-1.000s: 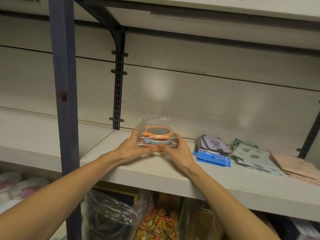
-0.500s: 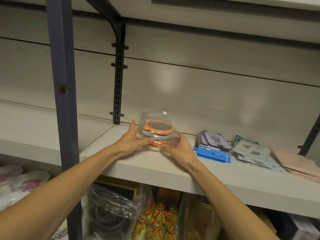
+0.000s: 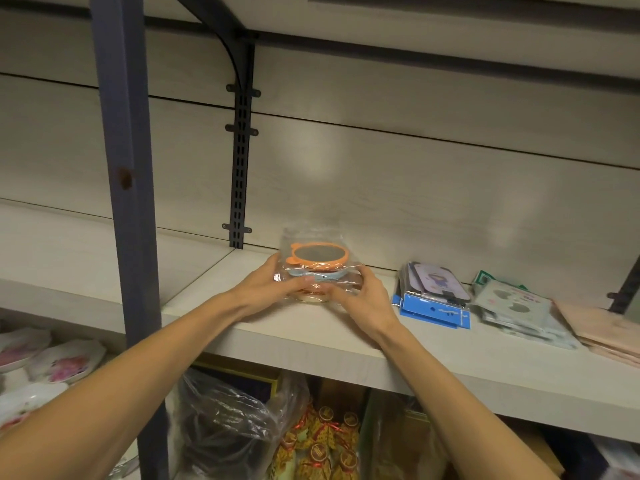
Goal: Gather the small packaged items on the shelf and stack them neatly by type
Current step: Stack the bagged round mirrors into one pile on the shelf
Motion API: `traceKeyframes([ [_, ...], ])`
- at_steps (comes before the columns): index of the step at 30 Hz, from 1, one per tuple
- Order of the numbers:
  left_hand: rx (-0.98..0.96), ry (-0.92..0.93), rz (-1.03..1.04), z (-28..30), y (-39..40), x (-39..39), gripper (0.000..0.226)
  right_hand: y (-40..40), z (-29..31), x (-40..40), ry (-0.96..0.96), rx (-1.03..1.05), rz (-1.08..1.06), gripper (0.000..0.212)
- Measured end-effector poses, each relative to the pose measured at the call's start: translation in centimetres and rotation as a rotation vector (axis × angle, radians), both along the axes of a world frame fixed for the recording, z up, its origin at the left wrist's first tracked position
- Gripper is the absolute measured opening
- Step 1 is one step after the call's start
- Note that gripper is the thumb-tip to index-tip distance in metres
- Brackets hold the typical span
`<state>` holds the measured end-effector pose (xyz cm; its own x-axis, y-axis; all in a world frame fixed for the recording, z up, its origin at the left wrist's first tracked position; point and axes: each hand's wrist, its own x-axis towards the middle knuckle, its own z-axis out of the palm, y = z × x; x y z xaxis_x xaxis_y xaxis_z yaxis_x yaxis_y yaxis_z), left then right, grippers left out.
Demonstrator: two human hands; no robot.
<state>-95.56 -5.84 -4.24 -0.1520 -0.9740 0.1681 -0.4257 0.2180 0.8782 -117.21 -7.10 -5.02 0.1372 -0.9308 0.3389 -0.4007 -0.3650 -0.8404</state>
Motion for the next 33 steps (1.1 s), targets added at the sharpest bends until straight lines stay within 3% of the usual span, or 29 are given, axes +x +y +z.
traceKeyframes([
  [2, -0.019, -0.057, 0.029, 0.1, 0.2, 0.2, 0.083, 0.1, 0.0, 0.1, -0.005, -0.019, -0.008, 0.074],
  [5, -0.047, -0.139, 0.066, 0.0, 0.0, 0.5, 0.104, 0.2, 0.0, -0.1, 0.0, -0.01, 0.005, 0.06],
  [10, -0.03, -0.067, 0.068, 0.4, 0.0, -0.3, 0.087, 0.5, 0.0, 0.2, 0.004, 0.023, 0.042, 0.071],
  [13, 0.015, -0.026, 0.065, 0.2, -0.3, -0.4, 0.123, 0.4, 0.0, 0.0, 0.023, 0.017, 0.027, 0.076],
  [15, 0.042, -0.006, 0.053, 0.1, -0.5, -0.2, 0.134, 0.4, 0.1, 0.0, 0.038, 0.006, 0.018, 0.082],
  [20, 0.014, 0.097, 0.119, 0.0, -0.7, 0.5, 0.115, 0.1, 0.1, 0.2, 0.045, 0.006, -0.008, 0.093],
  [23, 0.009, 0.157, 0.148, -0.2, -1.0, 1.0, 0.122, 0.1, 0.2, 0.3, 0.053, -0.006, -0.017, 0.093],
  [27, -0.034, 0.168, 0.132, -0.4, -1.2, 1.1, 0.119, 0.4, 0.4, 0.3, 0.047, -0.023, 0.013, 0.068],
  [33, -0.043, 0.244, 0.101, -0.5, -1.5, 1.1, 0.114, 0.0, 0.1, 0.6, 0.002, -0.004, 0.065, 0.058],
])
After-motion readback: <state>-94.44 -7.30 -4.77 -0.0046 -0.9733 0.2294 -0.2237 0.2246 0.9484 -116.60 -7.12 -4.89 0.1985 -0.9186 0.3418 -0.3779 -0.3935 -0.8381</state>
